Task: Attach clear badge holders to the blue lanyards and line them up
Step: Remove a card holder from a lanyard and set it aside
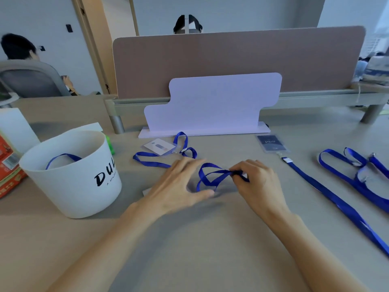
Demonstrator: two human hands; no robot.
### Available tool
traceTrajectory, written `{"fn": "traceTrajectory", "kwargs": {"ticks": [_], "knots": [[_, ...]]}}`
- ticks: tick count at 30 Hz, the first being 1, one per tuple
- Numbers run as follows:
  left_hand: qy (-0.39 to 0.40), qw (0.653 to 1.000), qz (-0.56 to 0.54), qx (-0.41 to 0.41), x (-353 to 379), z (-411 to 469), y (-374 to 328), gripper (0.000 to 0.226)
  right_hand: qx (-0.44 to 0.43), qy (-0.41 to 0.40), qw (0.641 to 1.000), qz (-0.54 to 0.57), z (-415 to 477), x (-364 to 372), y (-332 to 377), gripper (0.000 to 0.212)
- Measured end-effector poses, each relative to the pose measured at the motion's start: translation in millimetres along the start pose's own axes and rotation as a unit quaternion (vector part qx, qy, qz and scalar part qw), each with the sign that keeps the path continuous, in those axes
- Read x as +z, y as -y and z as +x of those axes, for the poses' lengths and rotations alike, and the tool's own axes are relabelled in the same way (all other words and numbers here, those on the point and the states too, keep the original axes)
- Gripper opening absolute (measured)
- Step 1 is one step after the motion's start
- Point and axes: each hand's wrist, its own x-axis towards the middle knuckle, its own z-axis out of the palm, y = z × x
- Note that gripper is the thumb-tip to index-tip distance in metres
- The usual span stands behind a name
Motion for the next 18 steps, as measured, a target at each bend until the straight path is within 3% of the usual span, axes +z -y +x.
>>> {"fn": "traceTrajectory", "kwargs": {"ticks": [2, 5, 8, 14, 18], "knots": [[0.005, 1.0, 0.014, -0.001, -5, -5, -16, 0.081, -0.023, -0.004, 0.998, 0.065, -1, 0, 14, 0.021], [-0.064, 0.996, 0.056, 0.006, -23, -18, -22, 0.037, 0.016, 0.009, 0.979, 0.202, 0, -5, 44, 0.023], [-0.092, 0.995, 0.018, -0.037, -50, -37, -17, 0.012, 0.065, 0.07, 0.941, 0.325, 8, -6, 78, 0.025], [-0.207, 0.954, -0.176, -0.126, -121, -77, -12, 0.02, 0.03, 0.156, 0.882, 0.443, 44, 5, 172, 0.014], [-0.286, 0.936, -0.119, -0.17, -174, -89, -3, 0.012, -0.033, 0.186, 0.861, 0.472, 74, 16, 235, 0.006]]}}
